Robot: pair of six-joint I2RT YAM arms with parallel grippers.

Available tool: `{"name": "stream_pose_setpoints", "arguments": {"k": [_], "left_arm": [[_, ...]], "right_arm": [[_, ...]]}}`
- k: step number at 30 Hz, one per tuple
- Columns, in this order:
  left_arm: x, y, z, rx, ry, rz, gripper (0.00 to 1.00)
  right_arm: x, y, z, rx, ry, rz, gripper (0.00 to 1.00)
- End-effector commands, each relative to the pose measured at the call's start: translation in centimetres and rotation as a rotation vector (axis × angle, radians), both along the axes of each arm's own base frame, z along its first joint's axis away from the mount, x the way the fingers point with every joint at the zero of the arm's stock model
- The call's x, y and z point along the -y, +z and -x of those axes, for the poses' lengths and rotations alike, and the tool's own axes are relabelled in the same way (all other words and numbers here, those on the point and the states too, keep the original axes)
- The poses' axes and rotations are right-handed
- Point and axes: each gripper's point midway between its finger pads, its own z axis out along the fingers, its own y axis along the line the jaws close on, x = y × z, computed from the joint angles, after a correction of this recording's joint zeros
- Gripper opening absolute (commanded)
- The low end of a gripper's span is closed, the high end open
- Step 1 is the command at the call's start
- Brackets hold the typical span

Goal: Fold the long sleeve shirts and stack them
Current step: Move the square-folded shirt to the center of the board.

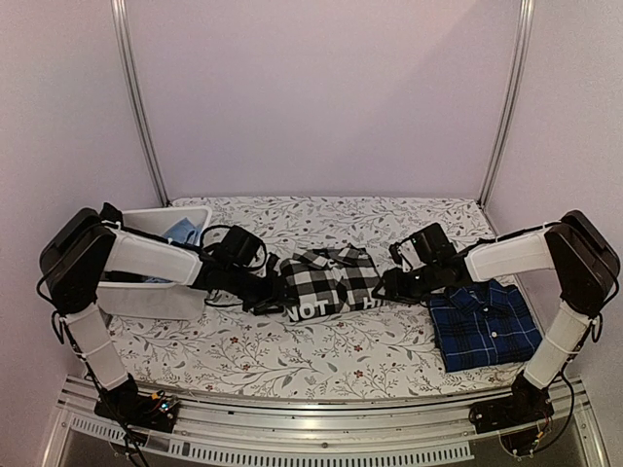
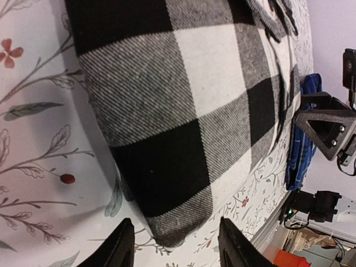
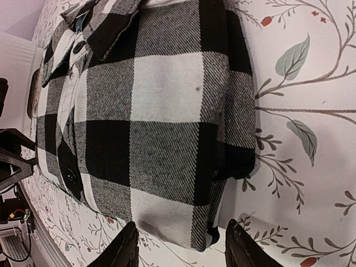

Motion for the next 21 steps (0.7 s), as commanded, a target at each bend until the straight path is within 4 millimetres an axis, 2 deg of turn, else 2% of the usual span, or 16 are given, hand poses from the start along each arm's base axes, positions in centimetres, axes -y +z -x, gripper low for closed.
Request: {"name": "stream_pose_setpoints", "arguments": {"k": [1,5,8,14,21], "left_arm": [[1.4,0.7,1.3,-0.001,-0.025,0.043,0.51],[2.2,0.4,1.6,0.001,-0.028,0.062,0.44],[2.0,0.0,1.5,-0.001,-0.014,0.048,0.27],[0.6,-1.2,1.9,-0.031,-0.016,-0.016,0.02],[-2.4,-2.1,3.7,-0.075,-0.06,-0.083,0.0]], "right_arm": [[-0.1,-0.2,0.4,0.0,0.0,-0.013,0.51],[-0.1,-0.2,0.6,-0.002,0.0,-0.02,0.51],[0.0,-0.3,0.6,-0.004,-0.001,-0.02,0.5],[0.2,0.1,0.8,0.004,-0.006,-0.019,0.5],[0.0,0.7,1.3,0.011,0.002,-0.029,0.5]]}}
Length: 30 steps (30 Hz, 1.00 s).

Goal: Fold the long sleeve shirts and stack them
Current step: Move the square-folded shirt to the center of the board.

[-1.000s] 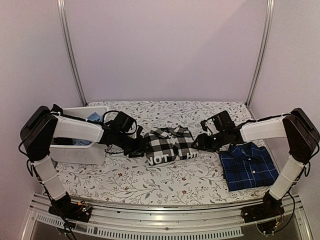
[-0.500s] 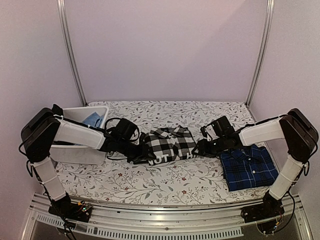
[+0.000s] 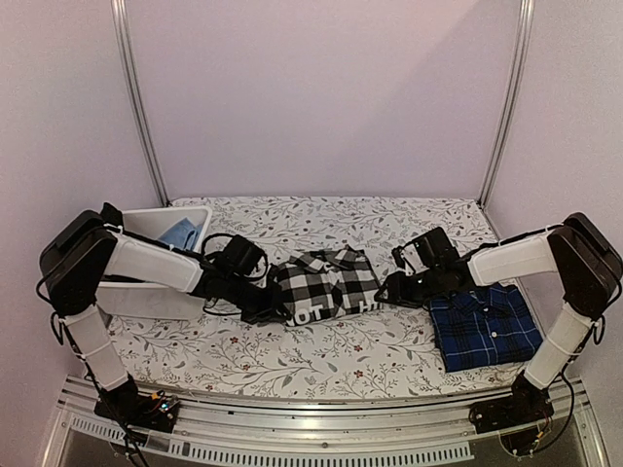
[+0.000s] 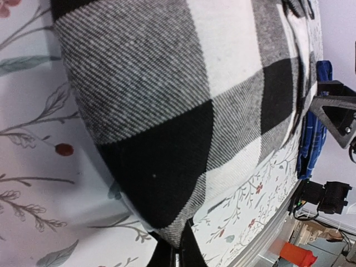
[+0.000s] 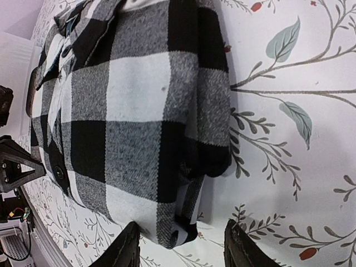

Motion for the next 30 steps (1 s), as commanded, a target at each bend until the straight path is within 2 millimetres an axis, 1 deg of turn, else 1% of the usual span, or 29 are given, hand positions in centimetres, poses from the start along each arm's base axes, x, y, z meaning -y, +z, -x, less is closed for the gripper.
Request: {"name": "stream_pose_setpoints", "arguments": {"k": [1,7,11,13,16,18,20,24,26,27,29,30], "left_arm": [[-3.0,-1.0,2.1,-0.051,-0.047,-0.08,0.0],[-6.7,-1.7,4.6,-0.09,-0.062,-0.17,0.0],[-9.6,-1.5,5.6,-0.091,-0.039,-0.249,0.0],[-10.8,-1.4,5.8,-0.087,-0.024,-0.28,0.0],[-12.4,-1.2,5.5,-0.071,0.0,-0.333,0.0],[-12.7,-1.0,5.1,-0.059,0.013,-0.338,0.0],[-12.6,-0.7,4.7,-0.052,0.014,-0.333,0.02],[-12.4,-0.2,4.0,-0.036,0.013,-0.338,0.12],[-12.4,0.6,3.6,-0.01,0.012,-0.346,0.18],[-12.4,1.1,3.2,0.009,0.014,-0.353,0.22],[-12.4,2.4,2.7,0.047,0.01,-0.356,0.37],[-12.3,3.1,2.4,0.068,0.006,-0.355,0.42]], "right_arm": [[-0.6,1.4,0.6,0.026,0.015,-0.028,0.5],[-0.8,1.9,1.5,0.03,0.019,-0.013,0.5],[0.0,2.2,2.1,0.031,0.003,0.014,0.5],[0.6,2.3,2.5,0.025,-0.009,0.033,0.51],[1.7,2.6,3.1,0.027,-0.04,0.058,0.51],[2.5,2.9,3.4,0.03,-0.059,0.076,0.52],[3.0,3.2,3.7,0.032,-0.078,0.084,0.52],[4.3,3.7,4.2,0.034,-0.119,0.117,0.52],[5.2,3.6,4.3,0.029,-0.146,0.15,0.52],[5.5,3.6,4.4,0.027,-0.156,0.167,0.52],[6.3,3.4,4.7,0.026,-0.176,0.204,0.52],[6.7,3.3,4.8,0.023,-0.19,0.224,0.52]]}}
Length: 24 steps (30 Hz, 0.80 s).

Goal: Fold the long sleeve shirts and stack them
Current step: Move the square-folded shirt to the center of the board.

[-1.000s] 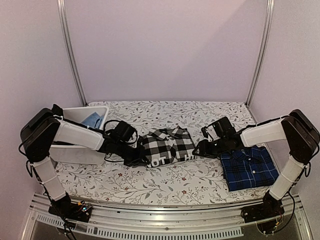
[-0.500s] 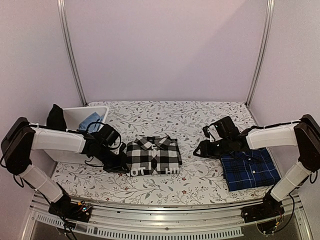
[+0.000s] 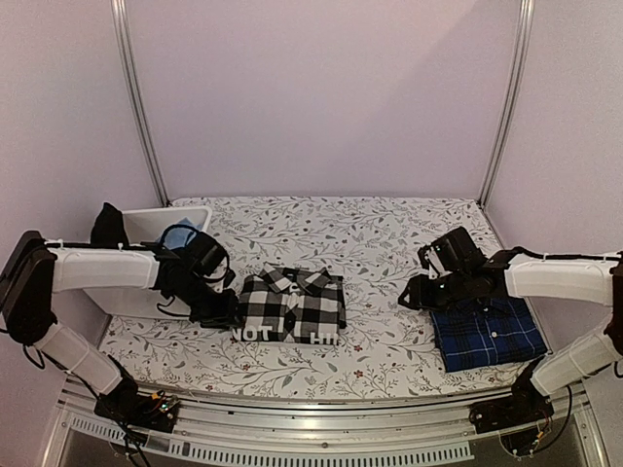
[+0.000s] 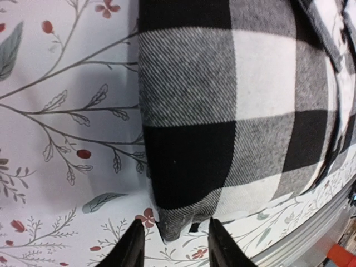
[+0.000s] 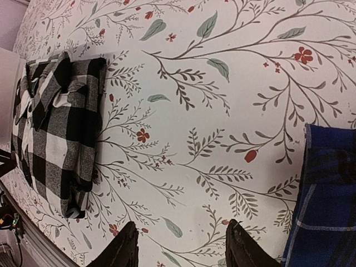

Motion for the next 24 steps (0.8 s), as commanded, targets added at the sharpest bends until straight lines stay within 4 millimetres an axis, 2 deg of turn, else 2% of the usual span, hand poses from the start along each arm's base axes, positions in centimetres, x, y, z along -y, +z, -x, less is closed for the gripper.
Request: {"name": "stream_pose_setpoints", "arguments": {"k": [1,4,8,11,18,24], "left_arm": [[0.0,3.9,-2.1,0.12,-0.019,-0.008,0.47],[0.6,6.0,-2.9,0.175,-0.033,0.006,0.62],[1.8,8.6,-4.0,0.254,-0.046,0.05,0.76],[3.1,10.2,-4.6,0.304,-0.055,0.096,0.82],[7.9,13.9,-4.7,0.387,-0.087,0.214,0.86],[9.4,14.2,-4.3,0.4,-0.096,0.224,0.86]], "right_arm": [[2.8,-1.0,1.1,-0.028,-0.083,0.125,0.52],[4.4,-1.3,1.4,-0.031,-0.135,0.192,0.53],[5.6,-1.5,1.5,-0.034,-0.181,0.246,0.52],[6.6,-1.4,1.2,-0.021,-0.219,0.293,0.52],[8.1,-2.0,0.8,0.001,-0.26,0.393,0.51],[8.8,-3.7,0.7,-0.018,-0.262,0.464,0.5]]}}
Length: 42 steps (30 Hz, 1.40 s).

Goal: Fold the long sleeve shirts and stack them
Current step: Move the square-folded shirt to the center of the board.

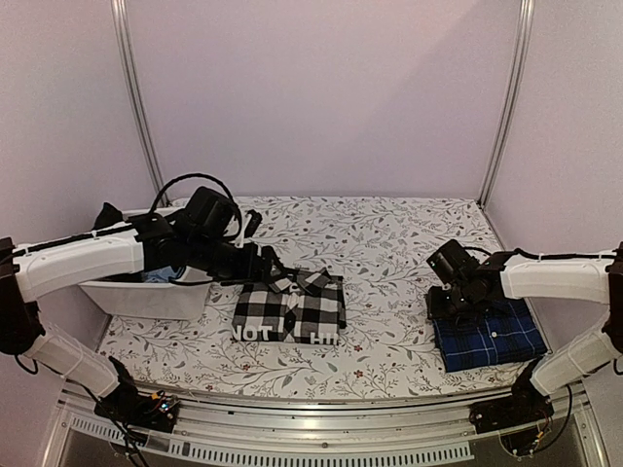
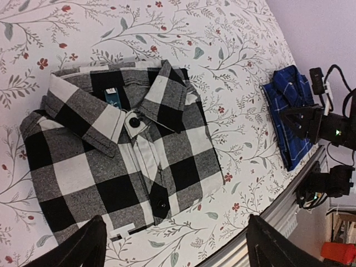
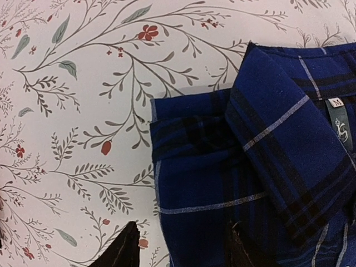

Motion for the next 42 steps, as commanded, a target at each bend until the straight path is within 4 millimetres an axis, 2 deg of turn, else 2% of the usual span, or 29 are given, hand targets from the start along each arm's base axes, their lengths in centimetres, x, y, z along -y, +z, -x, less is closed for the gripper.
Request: {"name": "stream_pose_setpoints", "arguments": {"k": [1,8,12,15,17,19,25,30,35,38,42], "left_arm": [[1.0,0.5,-0.5,0.022,0.02,0.024,0.86],[0.7,0.3,-1.2,0.043,0.053,0.02,0.87],[0.6,0.3,-1.5,0.045,0.072,0.022,0.87],[0.5,0.2,-1.6,0.048,0.084,0.023,0.87],[0.4,0.1,-1.8,0.053,0.095,0.024,0.87],[0.4,-0.1,-1.9,0.05,0.102,0.03,0.87],[0.6,-0.6,-1.7,0.042,0.092,0.047,0.87],[0.4,-1.0,-1.7,0.046,0.073,0.035,0.87],[0.0,-1.1,-1.6,0.045,0.062,0.051,0.87],[-0.6,-0.9,-1.6,0.05,0.058,0.055,0.87],[-1.7,-0.8,-1.9,0.05,0.054,0.064,0.87]], "right_arm": [[0.9,-1.6,0.0,-0.022,-0.017,0.089,0.5],[1.3,-4.8,0.5,-0.095,-0.003,0.148,0.45],[1.3,-5.6,0.4,-0.109,-0.002,0.164,0.26],[0.4,-5.1,-0.4,-0.085,0.016,0.136,0.13],[-0.7,-4.6,-1.4,-0.068,0.039,0.11,0.04],[-2.1,-3.9,-2.6,-0.048,0.062,0.079,0.02],[-6.3,-1.5,-7.1,0.036,0.099,0.003,0.0],[-10.4,-0.4,-10.6,0.073,0.129,-0.055,0.0],[-13.6,-1.3,-13.7,0.068,0.147,-0.082,0.0],[-15.1,-2.3,-14.5,0.046,0.163,-0.077,0.0],[-17.4,-2.5,-15.3,0.04,0.173,-0.129,0.02]]}}
